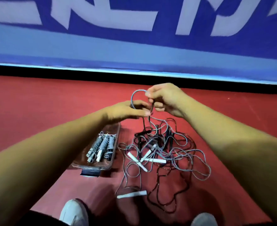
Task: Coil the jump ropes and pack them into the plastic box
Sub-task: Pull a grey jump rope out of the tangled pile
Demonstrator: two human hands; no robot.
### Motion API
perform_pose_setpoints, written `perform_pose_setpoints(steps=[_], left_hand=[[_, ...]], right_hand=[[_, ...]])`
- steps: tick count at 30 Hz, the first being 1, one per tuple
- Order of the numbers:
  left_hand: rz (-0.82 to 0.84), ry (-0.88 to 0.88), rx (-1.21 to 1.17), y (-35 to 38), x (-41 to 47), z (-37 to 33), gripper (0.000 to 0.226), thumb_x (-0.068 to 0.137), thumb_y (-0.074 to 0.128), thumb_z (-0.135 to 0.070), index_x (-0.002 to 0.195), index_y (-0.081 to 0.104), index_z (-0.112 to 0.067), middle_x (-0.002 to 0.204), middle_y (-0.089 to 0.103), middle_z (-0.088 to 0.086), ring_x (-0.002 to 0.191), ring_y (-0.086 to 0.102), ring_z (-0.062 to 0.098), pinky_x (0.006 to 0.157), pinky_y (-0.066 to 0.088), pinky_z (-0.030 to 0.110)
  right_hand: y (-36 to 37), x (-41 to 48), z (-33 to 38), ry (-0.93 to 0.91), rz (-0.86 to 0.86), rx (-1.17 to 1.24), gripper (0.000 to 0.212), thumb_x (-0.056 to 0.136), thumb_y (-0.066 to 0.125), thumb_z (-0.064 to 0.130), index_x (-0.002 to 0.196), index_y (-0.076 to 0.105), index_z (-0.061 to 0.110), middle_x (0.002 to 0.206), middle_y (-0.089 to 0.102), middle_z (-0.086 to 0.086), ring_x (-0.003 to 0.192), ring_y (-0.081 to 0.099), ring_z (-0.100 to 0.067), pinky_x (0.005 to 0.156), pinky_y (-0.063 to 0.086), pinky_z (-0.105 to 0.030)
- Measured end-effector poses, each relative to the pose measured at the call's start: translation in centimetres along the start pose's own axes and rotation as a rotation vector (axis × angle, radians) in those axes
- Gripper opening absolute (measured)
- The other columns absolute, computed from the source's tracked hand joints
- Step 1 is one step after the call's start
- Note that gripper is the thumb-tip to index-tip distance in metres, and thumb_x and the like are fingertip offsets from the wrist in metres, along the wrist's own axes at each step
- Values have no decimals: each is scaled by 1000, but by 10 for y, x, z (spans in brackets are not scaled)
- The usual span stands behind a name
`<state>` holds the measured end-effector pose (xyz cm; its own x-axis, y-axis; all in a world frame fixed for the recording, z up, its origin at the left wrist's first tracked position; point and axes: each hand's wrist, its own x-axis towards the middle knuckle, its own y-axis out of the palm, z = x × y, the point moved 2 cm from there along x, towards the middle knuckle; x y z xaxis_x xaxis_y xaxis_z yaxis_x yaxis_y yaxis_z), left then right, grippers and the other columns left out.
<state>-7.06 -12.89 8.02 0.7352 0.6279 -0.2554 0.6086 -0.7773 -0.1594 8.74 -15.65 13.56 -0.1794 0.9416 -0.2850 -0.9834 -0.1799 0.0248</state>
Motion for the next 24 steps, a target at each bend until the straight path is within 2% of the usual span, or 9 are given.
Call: perform_pose_setpoints(steps=[3,7,11,13,14,16,19,21,24], left_hand=[[64,81,101,18,-12,-33,24,87,70,-13,109,66,-6,109,70,7,105,62,17,103,44,30],[67,72,241,35,-34,-54,9,98,59,-12,94,66,-9,94,69,7,94,62,12,100,44,32],[-158,-4,95,33,-55,-64,17,103,50,-15,88,59,-12,83,65,3,88,63,19,93,48,39],[-254,-43,10,34,-61,-70,20,103,49,-13,85,57,-10,80,64,8,80,66,24,87,53,40],[-296,-60,-32,34,-63,-74,21,103,49,-12,84,57,-8,79,63,11,76,67,25,83,56,38],[-383,-56,-149,32,-64,-83,22,103,48,-12,84,56,-7,77,62,12,73,68,27,72,59,33],[-478,-32,-368,26,-62,-91,25,104,44,-13,82,55,-10,75,62,8,78,70,28,74,58,37],[-481,-42,-554,25,-58,-94,30,106,37,-13,81,52,-9,78,61,8,83,70,29,75,59,40],[-478,-57,-701,21,-56,-98,33,107,32,-14,82,53,-6,82,64,12,82,72,30,66,63,40]], right_hand=[[-2,-37,48,-102,2,239,19,95,46,2,77,47,10,60,47,-3,35,25,-6,38,18,-17],[-14,-76,91,-246,-134,421,18,94,49,5,77,50,10,63,48,-3,35,25,-6,34,21,-17],[-31,-91,88,-311,-351,223,12,93,52,2,82,54,7,69,51,-7,37,30,-7,38,24,-15],[-30,-93,75,-304,-418,184,7,92,54,-3,98,56,0,79,54,-15,43,42,-12,40,37,-20],[-30,-92,65,-272,-433,228,18,91,55,-4,109,52,-1,86,55,-19,51,51,-16,45,49,-25],[-25,-89,48,-178,-384,294,24,92,57,-3,112,45,3,96,54,-20,70,63,-27,68,61,-36],[-11,-83,20,12,-258,54,29,90,66,10,114,53,0,105,58,-14,91,64,-27,91,55,-45],[3,-80,5,54,-140,-223,39,89,68,26,119,61,3,105,67,-11,98,64,-26,96,49,-43],[19,-76,-2,-32,12,-453,29,92,63,32,106,69,7,105,72,-12,98,66,-20,97,45,-37]])
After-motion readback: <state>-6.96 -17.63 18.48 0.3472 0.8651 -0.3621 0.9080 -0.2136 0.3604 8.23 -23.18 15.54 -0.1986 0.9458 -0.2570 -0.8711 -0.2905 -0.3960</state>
